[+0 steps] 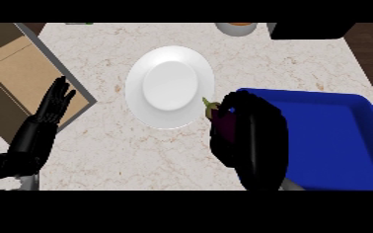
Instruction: Pick the eggplant from the tray and place it in the plate
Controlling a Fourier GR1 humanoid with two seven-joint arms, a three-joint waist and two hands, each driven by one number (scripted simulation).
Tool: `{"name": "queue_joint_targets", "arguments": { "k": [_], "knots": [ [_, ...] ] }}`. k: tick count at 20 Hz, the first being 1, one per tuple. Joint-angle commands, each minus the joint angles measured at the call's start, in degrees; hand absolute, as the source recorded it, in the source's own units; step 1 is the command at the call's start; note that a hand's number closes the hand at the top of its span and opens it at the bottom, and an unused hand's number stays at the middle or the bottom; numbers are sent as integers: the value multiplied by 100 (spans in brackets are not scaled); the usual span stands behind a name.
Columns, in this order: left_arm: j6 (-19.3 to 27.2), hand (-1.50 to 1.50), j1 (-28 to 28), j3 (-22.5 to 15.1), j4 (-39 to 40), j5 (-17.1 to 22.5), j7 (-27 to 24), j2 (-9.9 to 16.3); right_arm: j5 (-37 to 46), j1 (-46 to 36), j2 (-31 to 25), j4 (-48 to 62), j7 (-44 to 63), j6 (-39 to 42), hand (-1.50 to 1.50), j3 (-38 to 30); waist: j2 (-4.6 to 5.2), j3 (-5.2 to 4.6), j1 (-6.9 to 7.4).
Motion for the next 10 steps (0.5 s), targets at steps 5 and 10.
{"name": "queue_joint_targets", "arguments": {
  "k": [5, 10],
  "knots": [
    [-81, 0, -119, -177, 857, -34, 212, -246, -348, -1213, 1235, 1740, -61, 155, 150, -592, 182, -152, 115],
    [-176, 0, -137, -140, 936, -61, 165, -228, -627, -1684, 1308, 2699, -184, -310, 150, -600, 180, -151, 187]
  ]
}}
